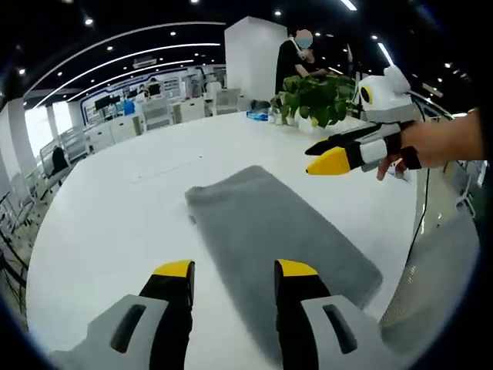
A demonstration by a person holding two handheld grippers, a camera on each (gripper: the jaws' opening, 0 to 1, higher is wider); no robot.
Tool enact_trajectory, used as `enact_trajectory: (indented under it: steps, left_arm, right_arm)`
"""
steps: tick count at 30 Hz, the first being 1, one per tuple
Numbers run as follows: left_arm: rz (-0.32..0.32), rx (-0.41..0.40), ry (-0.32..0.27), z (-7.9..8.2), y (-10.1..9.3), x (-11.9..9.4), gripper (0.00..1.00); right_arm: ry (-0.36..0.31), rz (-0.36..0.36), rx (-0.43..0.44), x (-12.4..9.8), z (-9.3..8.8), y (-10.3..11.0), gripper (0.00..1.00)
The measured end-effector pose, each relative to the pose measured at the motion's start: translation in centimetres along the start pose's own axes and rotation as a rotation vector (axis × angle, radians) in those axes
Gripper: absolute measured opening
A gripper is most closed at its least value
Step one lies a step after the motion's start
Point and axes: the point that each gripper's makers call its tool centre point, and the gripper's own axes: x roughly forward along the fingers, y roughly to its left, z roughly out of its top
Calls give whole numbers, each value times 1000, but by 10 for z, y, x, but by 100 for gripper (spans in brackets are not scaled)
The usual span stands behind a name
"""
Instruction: Fold the towel on the table until its edges align and the towel forms a compact rectangular stack.
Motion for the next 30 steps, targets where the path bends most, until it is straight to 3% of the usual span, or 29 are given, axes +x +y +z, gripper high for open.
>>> enact_trajectory:
  steps: [8,13,20,30]
  left_arm:
    - [-25,21,-5,5,3,5,42]
    - [-25,29,7,-2,12,10,42]
    - [-41,46,15,-10,16,13,40]
    - [-84,49,34,-22,5,24,37]
  right_arm:
    - [-4,-26,18,-13,-8,9,57]
    - [-2,-45,14,-15,-13,11,52]
    - [63,-50,-34,-13,-32,13,45]
    - [144,-72,-34,-11,-61,10,33]
